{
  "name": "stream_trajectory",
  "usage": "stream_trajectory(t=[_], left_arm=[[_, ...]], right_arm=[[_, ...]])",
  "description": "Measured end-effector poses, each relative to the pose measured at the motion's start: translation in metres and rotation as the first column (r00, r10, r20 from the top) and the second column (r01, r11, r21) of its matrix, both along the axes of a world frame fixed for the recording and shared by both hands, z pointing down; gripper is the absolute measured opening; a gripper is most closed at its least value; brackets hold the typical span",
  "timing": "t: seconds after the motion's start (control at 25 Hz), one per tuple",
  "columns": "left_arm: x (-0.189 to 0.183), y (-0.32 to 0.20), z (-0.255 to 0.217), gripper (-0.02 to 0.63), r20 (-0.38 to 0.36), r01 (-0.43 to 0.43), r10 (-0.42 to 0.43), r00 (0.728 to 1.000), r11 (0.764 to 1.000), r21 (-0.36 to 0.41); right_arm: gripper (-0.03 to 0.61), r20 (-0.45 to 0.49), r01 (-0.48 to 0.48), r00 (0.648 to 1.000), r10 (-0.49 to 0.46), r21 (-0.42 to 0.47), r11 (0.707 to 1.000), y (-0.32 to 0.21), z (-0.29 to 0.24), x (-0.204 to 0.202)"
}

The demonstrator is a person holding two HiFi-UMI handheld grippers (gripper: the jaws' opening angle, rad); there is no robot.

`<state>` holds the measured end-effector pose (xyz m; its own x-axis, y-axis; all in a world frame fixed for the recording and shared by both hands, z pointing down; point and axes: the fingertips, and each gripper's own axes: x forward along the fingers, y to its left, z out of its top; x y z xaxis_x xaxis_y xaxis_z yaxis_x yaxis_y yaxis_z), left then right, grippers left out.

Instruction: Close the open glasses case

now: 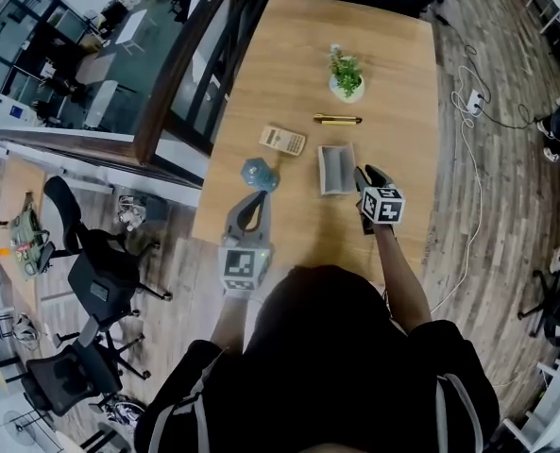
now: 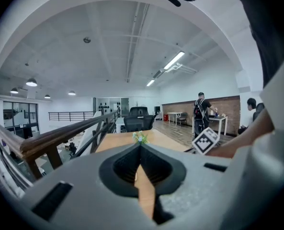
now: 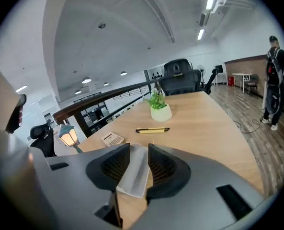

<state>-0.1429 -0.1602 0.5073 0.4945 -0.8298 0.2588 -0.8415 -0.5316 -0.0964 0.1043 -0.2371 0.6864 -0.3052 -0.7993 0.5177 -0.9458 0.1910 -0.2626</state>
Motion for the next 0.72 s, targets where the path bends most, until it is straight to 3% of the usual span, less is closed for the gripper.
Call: stream_trajectory(t=[0.4,0.72], left_arm=[[-0.038,0.019,0.0,-0.002,0.047,0.082,-0.081,0.996,0.996,-0.03],[-0.047,0.019,-0.004,-0.002,0.055,0.085,-0.084,0.995,0.996,-0.01]], right_arm=[[0.129,-0.017,-0.041,0.999,0.038,-0.214,0.976,-0.024,0.095,-0.005],[0.125,-0.02,-0.054,0.998,0.051,-0.212,0.976,-0.032,0.1,-0.012]])
